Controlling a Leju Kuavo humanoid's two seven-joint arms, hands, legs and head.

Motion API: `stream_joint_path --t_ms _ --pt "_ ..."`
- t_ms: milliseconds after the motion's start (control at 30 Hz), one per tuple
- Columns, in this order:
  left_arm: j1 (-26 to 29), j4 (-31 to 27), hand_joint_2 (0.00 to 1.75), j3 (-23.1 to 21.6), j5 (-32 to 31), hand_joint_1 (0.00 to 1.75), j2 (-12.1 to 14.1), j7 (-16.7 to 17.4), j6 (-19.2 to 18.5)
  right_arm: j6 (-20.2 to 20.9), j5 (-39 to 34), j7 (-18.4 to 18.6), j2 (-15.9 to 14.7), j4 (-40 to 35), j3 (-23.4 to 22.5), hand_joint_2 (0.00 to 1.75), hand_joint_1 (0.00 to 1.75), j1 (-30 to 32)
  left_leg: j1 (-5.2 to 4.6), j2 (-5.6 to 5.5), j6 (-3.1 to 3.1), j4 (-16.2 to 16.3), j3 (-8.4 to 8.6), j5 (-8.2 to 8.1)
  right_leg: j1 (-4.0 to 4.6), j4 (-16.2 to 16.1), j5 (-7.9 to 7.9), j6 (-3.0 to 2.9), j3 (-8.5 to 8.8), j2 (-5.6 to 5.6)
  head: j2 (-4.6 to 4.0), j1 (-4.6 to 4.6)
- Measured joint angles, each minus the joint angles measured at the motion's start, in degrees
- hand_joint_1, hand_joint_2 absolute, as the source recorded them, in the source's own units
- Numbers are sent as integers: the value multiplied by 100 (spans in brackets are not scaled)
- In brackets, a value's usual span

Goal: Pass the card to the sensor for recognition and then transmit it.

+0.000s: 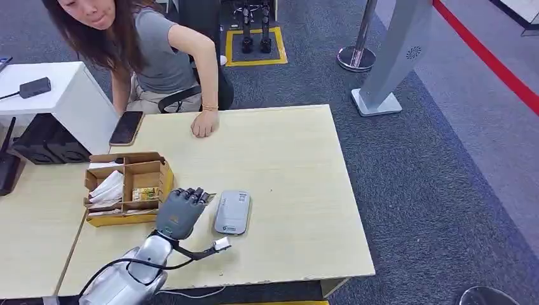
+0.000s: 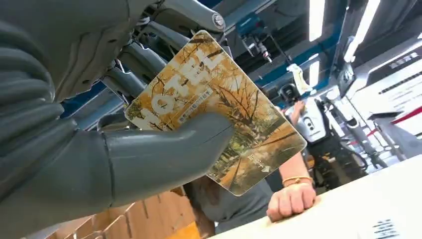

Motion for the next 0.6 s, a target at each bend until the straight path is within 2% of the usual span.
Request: stream_joint_path --t_ms 600 --pt "-81 109 175 -229 0 175 20 2 0 0 50 0 0 0 17 0 0 0 0 1 0 0 1 0 0 0 1 -1 0 1 0 0"
